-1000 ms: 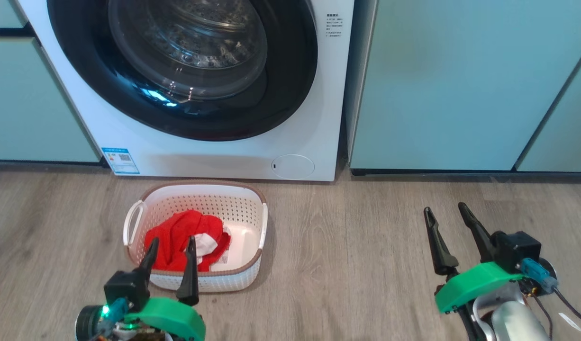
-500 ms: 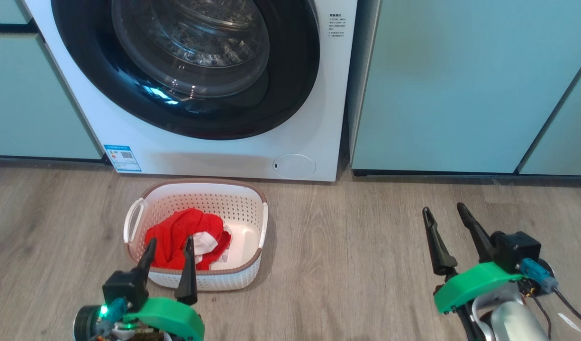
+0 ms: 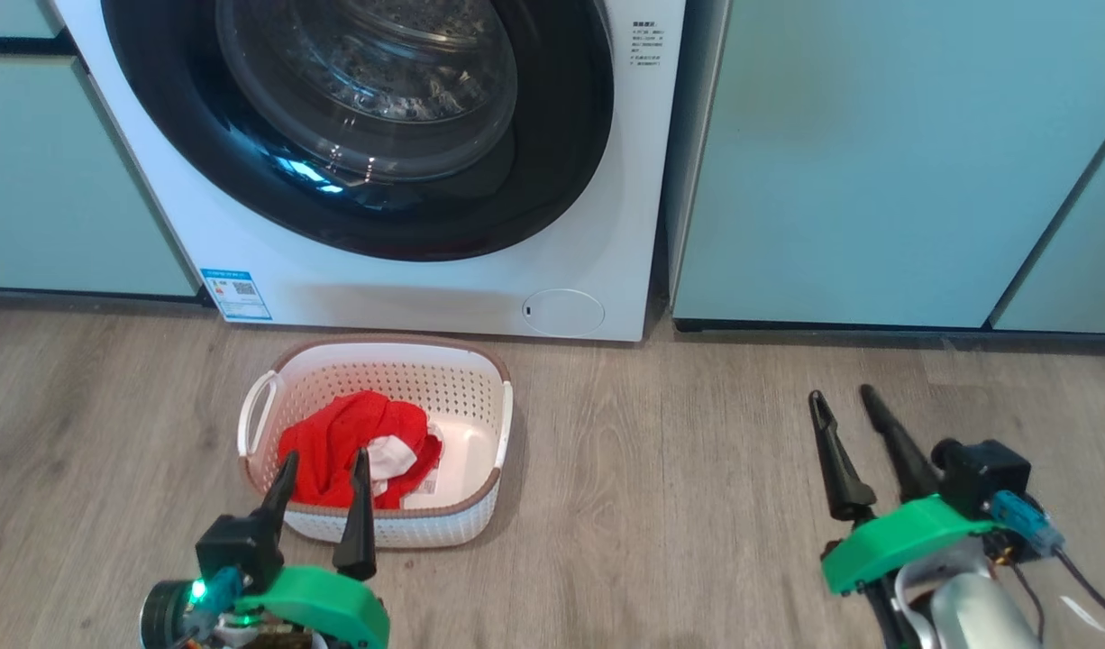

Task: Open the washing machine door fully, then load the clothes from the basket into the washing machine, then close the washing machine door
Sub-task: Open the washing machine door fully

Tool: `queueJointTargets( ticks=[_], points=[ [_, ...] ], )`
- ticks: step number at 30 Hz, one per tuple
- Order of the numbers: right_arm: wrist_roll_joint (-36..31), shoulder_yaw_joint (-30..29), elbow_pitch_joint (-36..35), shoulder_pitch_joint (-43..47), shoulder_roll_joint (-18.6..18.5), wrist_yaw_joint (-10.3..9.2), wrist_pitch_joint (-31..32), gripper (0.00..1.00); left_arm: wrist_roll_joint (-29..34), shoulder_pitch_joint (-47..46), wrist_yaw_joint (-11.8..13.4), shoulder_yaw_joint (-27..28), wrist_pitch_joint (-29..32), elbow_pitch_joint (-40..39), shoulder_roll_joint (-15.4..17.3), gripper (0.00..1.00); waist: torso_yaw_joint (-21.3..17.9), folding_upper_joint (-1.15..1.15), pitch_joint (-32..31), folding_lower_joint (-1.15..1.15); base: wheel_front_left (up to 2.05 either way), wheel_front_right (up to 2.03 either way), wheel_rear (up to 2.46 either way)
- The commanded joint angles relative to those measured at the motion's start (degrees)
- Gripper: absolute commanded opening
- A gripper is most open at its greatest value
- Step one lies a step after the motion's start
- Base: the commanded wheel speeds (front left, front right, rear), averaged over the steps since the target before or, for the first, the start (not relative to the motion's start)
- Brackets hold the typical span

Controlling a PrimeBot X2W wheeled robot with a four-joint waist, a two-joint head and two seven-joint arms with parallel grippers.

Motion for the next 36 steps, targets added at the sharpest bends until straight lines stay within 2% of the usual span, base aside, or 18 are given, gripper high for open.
queueJointTargets(
  ticks=[1,2,12,18,20,21,24,27,32,36],
  points=[
    [0.8,2.0,-1.8,-2.1,-0.2,-0.01,-0.7,0.35,0.5,-1.7,0.2,1.6,-0.7,-1.8,0.4,1.0,0.1,0.0,0.1,0.0,0.0,0.0,0.0],
    [1.7,2.7,-1.6,-2.1,-0.2,-0.01,-0.7,0.0,0.5,-1.7,0.3,1.6,-0.7,-1.8,0.4,1.0,0.2,0.0,0.3,0.0,0.0,0.0,0.0],
    [5.7,4.2,-3.4,-4.9,-0.2,-0.01,-0.7,0.0,0.8,-2.7,0.1,0.8,-0.7,-1.8,0.4,1.0,2.8,0.0,4.3,0.0,0.0,0.0,0.0],
    [10.4,2.4,-1.1,-13.5,-0.2,-0.01,-0.7,0.0,0.6,-6.6,0.0,-0.5,-0.7,-2.4,0.4,1.0,5.9,0.0,12.5,0.0,0.0,0.0,0.0],
    [21.6,0.6,0.9,-20.7,-0.2,-0.01,1.5,0.0,0.0,-9.6,0.3,-1.2,-0.7,-3.2,0.4,1.0,7.4,0.0,17.5,0.0,0.0,0.0,0.0],
    [24.9,-0.3,1.4,-23.7,-0.2,-0.01,3.0,0.0,-0.5,-10.7,0.6,-1.3,-0.7,-3.5,0.4,1.0,7.8,0.0,19.3,0.0,0.0,0.0,0.0],
    [27.6,-0.7,2.3,-32.5,-2.2,-0.01,6.7,0.0,-2.1,-14.3,1.2,-1.7,-0.7,-4.6,0.4,1.0,9.2,0.0,24.4,0.0,0.0,0.0,0.0],
    [37.1,-3.3,4.0,-41.2,-1.8,-0.01,13.2,0.0,-2.2,-17.6,1.7,-2.7,-0.7,-5.9,0.4,1.0,10.8,0.0,28.5,0.0,0.0,0.0,0.0],
    [43.6,-5.8,8.4,-53.6,-4.1,-0.01,21.8,0.0,-1.9,-21.5,4.0,-4.3,-0.7,-7.9,0.4,1.0,13.7,0.0,32.7,0.0,0.0,0.0,0.0],
    [44.9,-6.2,12.9,-62.4,-5.2,-0.01,27.2,0.0,-1.5,-23.5,5.5,-6.3,-0.7,-9.0,0.4,1.0,15.5,0.0,35.0,0.0,0.0,0.0,0.0]
  ],
)
